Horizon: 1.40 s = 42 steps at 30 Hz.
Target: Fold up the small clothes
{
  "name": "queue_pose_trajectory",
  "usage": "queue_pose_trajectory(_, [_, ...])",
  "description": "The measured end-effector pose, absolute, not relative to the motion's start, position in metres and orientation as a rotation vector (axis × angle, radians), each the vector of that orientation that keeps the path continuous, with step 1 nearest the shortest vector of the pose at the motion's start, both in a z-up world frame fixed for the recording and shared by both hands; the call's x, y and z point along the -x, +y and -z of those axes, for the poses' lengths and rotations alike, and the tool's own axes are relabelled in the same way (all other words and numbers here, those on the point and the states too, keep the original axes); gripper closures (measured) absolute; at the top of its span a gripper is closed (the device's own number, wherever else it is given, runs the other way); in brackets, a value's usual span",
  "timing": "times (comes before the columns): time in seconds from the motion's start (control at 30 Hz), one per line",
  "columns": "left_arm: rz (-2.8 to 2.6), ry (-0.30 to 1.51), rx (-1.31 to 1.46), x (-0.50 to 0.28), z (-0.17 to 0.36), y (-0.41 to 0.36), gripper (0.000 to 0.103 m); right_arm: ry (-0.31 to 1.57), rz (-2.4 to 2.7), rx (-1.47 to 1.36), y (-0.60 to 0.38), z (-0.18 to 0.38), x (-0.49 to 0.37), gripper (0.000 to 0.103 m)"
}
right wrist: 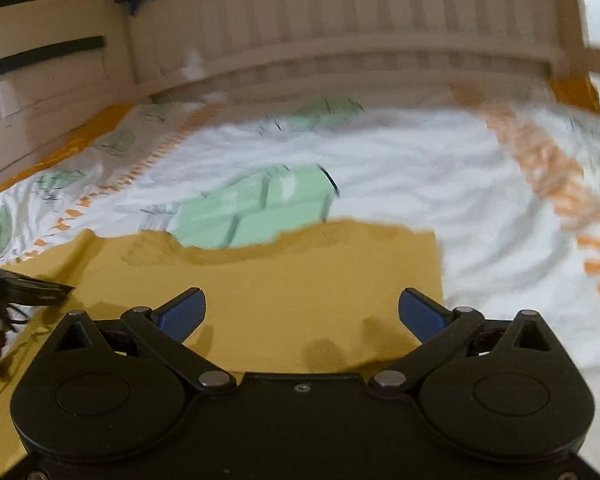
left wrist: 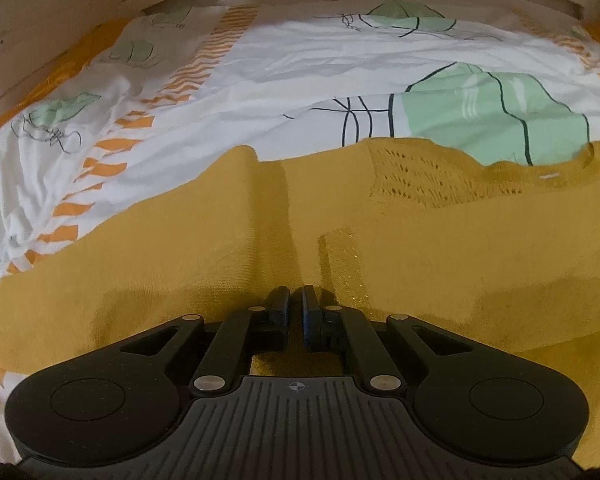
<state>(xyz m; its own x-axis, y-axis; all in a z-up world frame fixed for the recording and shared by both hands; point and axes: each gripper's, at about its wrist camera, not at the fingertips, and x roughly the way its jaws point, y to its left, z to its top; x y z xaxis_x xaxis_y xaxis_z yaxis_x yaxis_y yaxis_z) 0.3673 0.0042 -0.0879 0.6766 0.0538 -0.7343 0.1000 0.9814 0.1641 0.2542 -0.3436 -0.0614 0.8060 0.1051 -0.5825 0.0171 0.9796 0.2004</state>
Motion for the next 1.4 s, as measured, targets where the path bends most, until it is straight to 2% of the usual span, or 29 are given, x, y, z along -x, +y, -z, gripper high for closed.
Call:
queue_pose_trajectory(0.07, [0.032,0.832,-0.176,-0.368,0.087,0.007,0.097,0.736,-0.025,-0.246,-0.353,0.08,-0.258,0.0])
queue_pose_trajectory(0.33, [0.068,0.827,-0.107,-0.368,0.085,0.018,0.093,0.667,-0.053,-0.262,-0.347,0.05,-0.243,0.0])
queue_pose_trajectory(0.4, [0.095,0.831,-0.044,-0.367,0.082,0.027,0.081,0.649,-0.084,-0.251,-0.34,0.044,-0.241,0.0])
queue_pose_trajectory(0.47, [0.129,0.839,0.008,-0.363,0.08,0.035,0.062,0.646,-0.115,-0.233,-0.33,0.043,-0.244,0.0])
queue_pose_trajectory(0.6, [0.2,0.858,0.065,-0.356,0.075,0.047,0.048,0.661,-0.201,-0.247,-0.313,0.044,-0.245,0.0])
queue_pose_trajectory(0.73, [0.187,0.819,0.101,-0.341,0.06,0.067,0.046,0.679,-0.268,-0.249,-0.296,0.045,-0.244,0.0])
queue_pose_trajectory(0.9, [0.106,0.784,0.137,-0.326,0.041,0.117,0.037,0.716,-0.334,-0.322,-0.284,0.054,-0.245,0.0])
queue_pose_trajectory(1.2, [-0.194,0.8,0.335,-0.32,0.051,0.236,0.037,0.744,-0.374,-0.329,-0.267,0.059,-0.242,0.0])
queue_pose_trajectory(1.4, [-0.33,0.777,0.438,-0.319,0.06,0.291,0.037,0.721,-0.411,-0.308,-0.257,0.056,-0.239,0.0])
